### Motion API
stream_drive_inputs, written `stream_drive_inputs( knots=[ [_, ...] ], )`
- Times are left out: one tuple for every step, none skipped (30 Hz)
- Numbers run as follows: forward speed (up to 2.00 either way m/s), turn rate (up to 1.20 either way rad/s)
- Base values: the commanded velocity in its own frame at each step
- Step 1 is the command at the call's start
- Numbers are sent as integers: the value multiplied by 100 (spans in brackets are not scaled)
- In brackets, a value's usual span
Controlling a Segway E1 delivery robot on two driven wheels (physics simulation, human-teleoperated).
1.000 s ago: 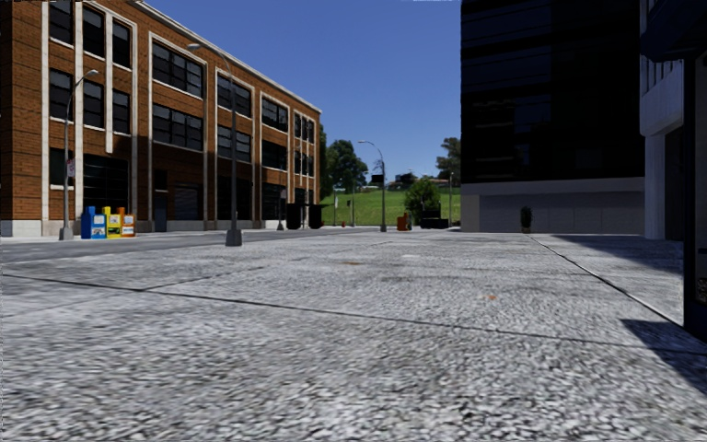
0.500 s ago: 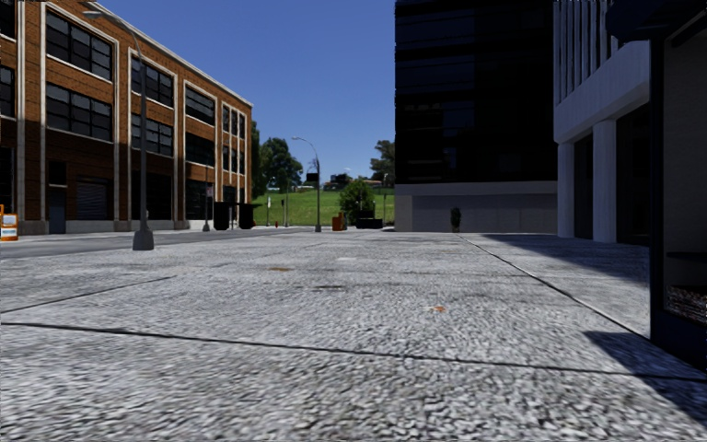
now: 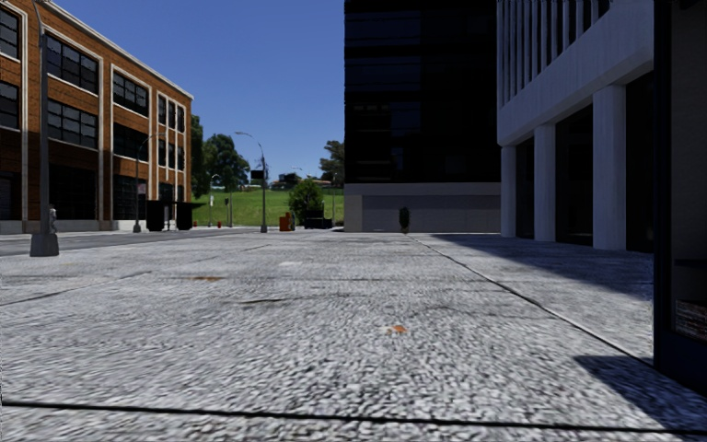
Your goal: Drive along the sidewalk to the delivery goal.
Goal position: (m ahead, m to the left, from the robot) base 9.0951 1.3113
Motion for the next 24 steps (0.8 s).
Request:
stream_drive_inputs(
  knots=[
    [136, 0],
    [136, 0],
    [136, 0],
    [136, 0],
    [136, 0],
    [136, 0],
    [136, 12],
    [136, 33],
    [136, 38],
    [136, 39],
    [136, 39],
    [136, 39],
    [136, 39],
    [149, 39],
    [200, 39],
    [200, 39],
    [200, 39],
    [200, 39],
    [200, 39],
    [200, 39],
    [200, 39],
    [200, 39],
    [200, 36],
    [200, 0]
  ],
)
